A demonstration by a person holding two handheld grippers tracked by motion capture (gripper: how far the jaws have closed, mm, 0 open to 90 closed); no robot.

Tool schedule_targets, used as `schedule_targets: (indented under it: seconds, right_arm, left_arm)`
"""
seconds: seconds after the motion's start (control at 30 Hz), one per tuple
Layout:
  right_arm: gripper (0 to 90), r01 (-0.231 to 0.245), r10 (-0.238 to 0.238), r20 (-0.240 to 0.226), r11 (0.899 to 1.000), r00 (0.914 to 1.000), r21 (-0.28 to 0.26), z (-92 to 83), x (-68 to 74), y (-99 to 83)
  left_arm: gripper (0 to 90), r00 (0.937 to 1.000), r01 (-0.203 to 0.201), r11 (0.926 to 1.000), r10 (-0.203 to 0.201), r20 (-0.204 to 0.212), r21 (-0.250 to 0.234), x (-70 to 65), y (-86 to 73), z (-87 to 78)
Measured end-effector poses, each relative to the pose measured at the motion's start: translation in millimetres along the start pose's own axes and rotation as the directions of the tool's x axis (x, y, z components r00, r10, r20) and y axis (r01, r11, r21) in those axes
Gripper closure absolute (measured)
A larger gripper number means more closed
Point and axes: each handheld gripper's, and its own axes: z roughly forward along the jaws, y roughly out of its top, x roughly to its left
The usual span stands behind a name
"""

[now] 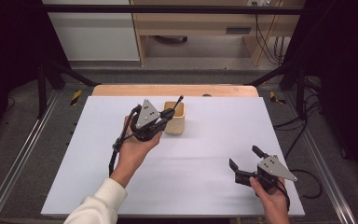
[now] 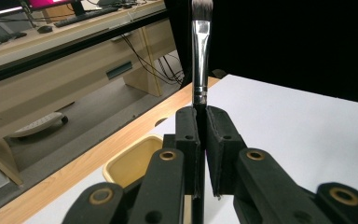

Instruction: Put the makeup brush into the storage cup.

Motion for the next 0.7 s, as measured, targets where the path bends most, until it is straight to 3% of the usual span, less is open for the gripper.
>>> schedule_targets:
  seconds: [0.7]
  right_arm:
    - [3.7, -0.005, 0.005, -0.005, 1.000, 1.0000, -0.001, 0.5, 0.0, -0.4]
  left_arm:
    - [83.8, 0.9996, 0.020, 0.9997, -0.020, -0.018, -0.015, 3.3, 3.8, 17.4]
